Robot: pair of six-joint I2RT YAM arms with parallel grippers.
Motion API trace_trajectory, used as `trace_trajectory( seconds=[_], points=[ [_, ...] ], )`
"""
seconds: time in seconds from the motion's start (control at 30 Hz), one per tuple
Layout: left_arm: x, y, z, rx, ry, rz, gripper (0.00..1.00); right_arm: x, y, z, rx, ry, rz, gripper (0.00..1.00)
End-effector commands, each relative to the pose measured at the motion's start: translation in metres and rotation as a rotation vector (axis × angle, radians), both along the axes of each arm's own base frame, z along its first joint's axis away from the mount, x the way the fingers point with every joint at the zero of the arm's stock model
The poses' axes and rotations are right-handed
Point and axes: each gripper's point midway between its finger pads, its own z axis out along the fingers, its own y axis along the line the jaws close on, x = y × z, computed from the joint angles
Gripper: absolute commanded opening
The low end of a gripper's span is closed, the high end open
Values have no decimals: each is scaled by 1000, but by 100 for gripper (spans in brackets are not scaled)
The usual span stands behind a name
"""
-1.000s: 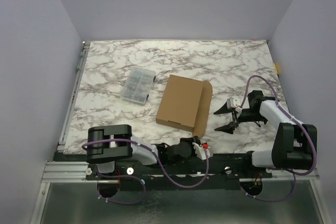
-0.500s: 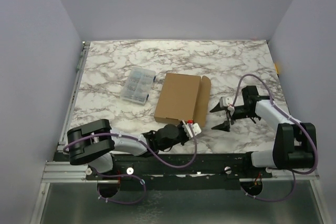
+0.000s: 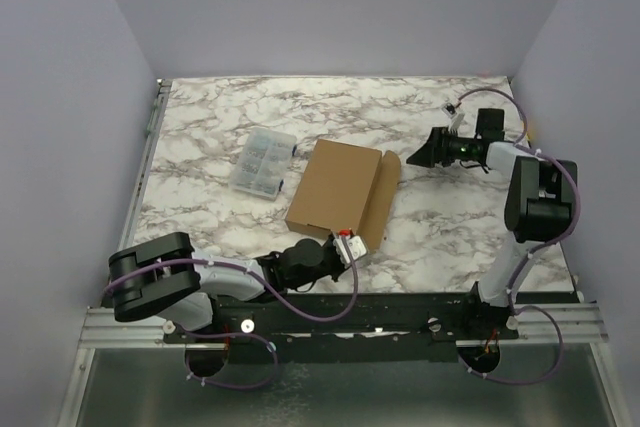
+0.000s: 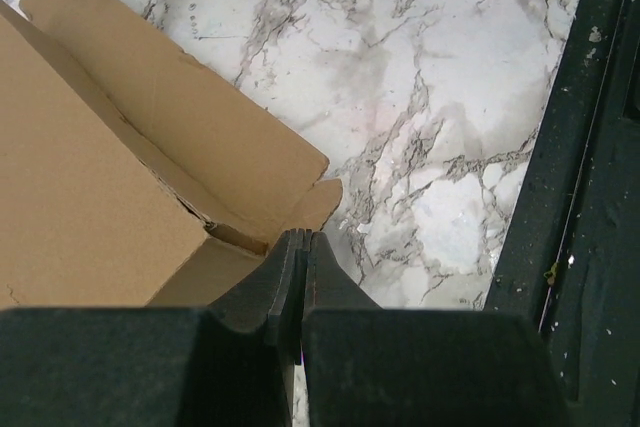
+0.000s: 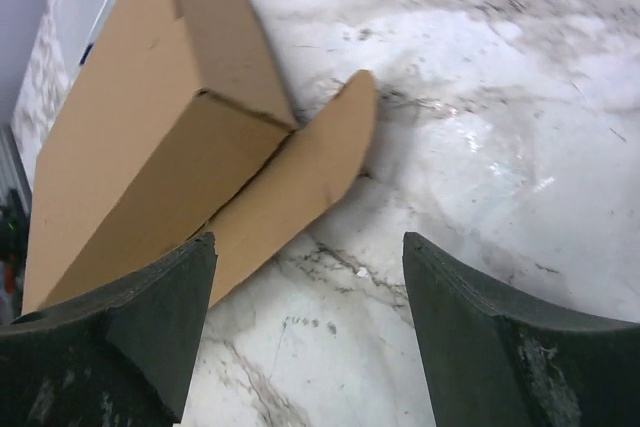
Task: Fold the paper box
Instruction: Close the paper box at the center of the board.
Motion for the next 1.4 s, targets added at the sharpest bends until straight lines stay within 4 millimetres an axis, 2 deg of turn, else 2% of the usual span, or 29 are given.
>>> trace_trajectory(
  seconds=[0.0,0.23,0.3,0.47,0.6,0.7,1.0,1.17,1.37],
  points=[
    [-5,2,22,-95,5,-22,0,26,1,-18,60,210,-177,78],
    [-8,6,26,-114,10,-35,0,29,33,-43,133,317,-75,78],
    [-8,7,25,-117,16,-36,0,31,38,-43,167,327,-59,76],
    [-9,10,22,-116,24,-34,0,38,43,-26,215,256,-25,74],
    [-7,12,22,-118,30,-30,0,34,48,-13,268,232,24,64],
    [-6,12,22,-123,33,-32,0,29,51,-11,286,229,49,62],
    [-6,13,22,-133,49,-30,0,19,55,-11,306,245,98,53],
    [-4,14,24,-146,55,-19,0,9,57,-13,289,243,145,35],
    [1,16,24,-152,62,-5,0,-4,58,-19,271,256,179,27]
  ],
)
